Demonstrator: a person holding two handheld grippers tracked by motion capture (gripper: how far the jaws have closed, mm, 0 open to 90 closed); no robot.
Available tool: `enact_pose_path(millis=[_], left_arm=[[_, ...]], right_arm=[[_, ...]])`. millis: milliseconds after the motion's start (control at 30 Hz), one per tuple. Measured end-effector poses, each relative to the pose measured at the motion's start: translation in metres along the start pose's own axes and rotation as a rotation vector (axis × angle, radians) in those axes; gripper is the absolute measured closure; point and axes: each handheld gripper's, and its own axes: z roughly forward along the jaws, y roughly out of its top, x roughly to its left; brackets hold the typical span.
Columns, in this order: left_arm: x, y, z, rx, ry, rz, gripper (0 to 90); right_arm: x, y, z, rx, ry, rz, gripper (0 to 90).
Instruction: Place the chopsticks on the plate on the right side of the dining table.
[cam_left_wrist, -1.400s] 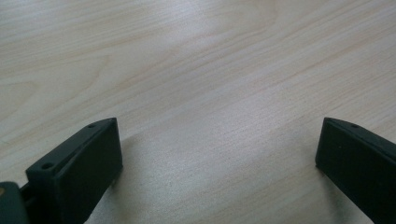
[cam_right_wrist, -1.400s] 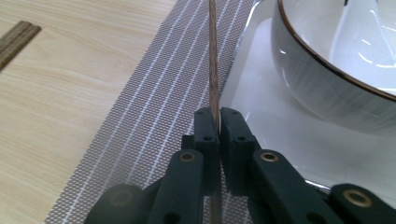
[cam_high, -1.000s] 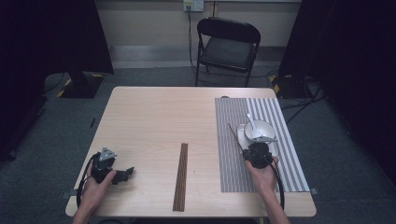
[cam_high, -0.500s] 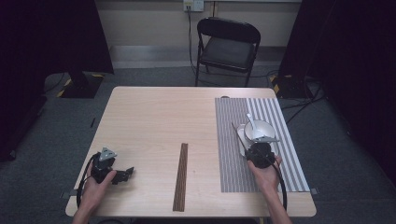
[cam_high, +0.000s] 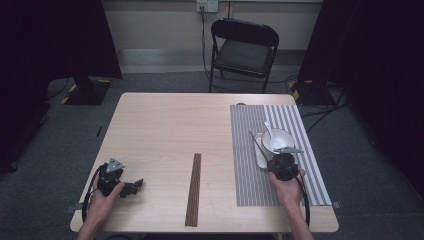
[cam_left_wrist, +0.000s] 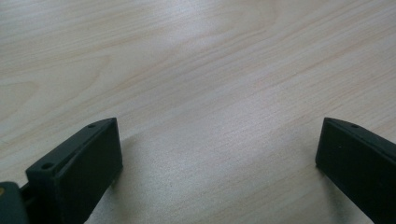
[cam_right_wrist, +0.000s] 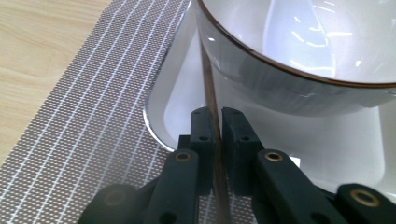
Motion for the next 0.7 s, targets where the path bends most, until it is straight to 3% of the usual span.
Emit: enact_pose_path(millis=[700], left_arm=[[0.0001,-0.0001,0.0000,-0.001,-0.002,0.000,0.0]], right_arm=[[0.0011,0.0003,0.0029,-0.020,0.000,0.005,84.9]])
